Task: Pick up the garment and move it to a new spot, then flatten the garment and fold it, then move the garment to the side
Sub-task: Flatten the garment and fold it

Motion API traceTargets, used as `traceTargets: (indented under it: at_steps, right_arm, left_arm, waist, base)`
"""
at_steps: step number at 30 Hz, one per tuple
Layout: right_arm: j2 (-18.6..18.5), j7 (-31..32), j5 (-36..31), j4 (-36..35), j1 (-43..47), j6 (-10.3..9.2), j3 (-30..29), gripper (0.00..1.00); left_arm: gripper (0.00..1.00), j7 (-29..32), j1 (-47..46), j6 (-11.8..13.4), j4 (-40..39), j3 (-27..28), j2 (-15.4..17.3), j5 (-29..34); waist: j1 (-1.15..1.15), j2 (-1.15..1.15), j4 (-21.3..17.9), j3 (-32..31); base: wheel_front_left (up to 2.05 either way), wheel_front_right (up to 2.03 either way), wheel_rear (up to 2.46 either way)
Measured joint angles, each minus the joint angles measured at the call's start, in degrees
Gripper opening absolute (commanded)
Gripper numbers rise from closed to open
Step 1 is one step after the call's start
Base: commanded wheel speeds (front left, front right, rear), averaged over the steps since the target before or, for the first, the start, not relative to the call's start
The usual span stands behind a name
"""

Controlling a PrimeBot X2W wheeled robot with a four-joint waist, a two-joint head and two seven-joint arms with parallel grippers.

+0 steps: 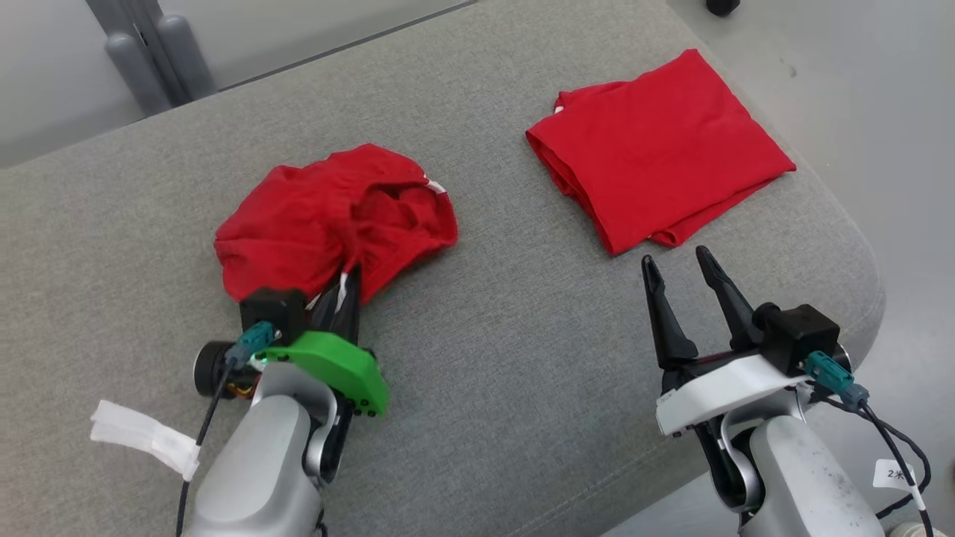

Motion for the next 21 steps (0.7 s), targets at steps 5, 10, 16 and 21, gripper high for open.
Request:
traceTargets:
  at_steps: [5,10,16,21]
  right_arm:
    - [0.02,0.02,-0.19,0.47,-0.62,0.00,1.05,1.00]
    - [0.00,0.36,-0.35,0.64,-0.64,0.00,1.30,1.00]
    - [0.02,0.40,-0.53,0.91,-0.08,0.00,1.18,1.00]
    - [0.00,0.62,-0.69,0.81,0.52,0.00,0.63,1.00]
  left_arm:
    - [0.00,-0.47,-5.43,-3.79,-4.39,-3.02,-0.97,-1.76]
    - [0.00,-2.13,-11.85,-5.21,-10.00,-6.39,-1.47,-6.66]
    - [0.00,-3.26,-20.14,-5.44,-15.75,-11.52,-1.68,-14.43]
    - [0.00,-3.60,-23.29,-4.04,-20.67,-9.99,-1.72,-20.79]
  waist:
    - [0.00,0.00,1.08,-1.69]
    - [0.00,0.00,1.70,-3.45]
    - [0.00,0.00,2.53,-4.44]
    - [0.00,0.00,3.97,-4.60]
  base:
    - [0.00,0.00,0.00]
    - [0.00,0.00,0.00]
    - [0.00,0.00,0.00]
    - [0.00,0.00,0.00]
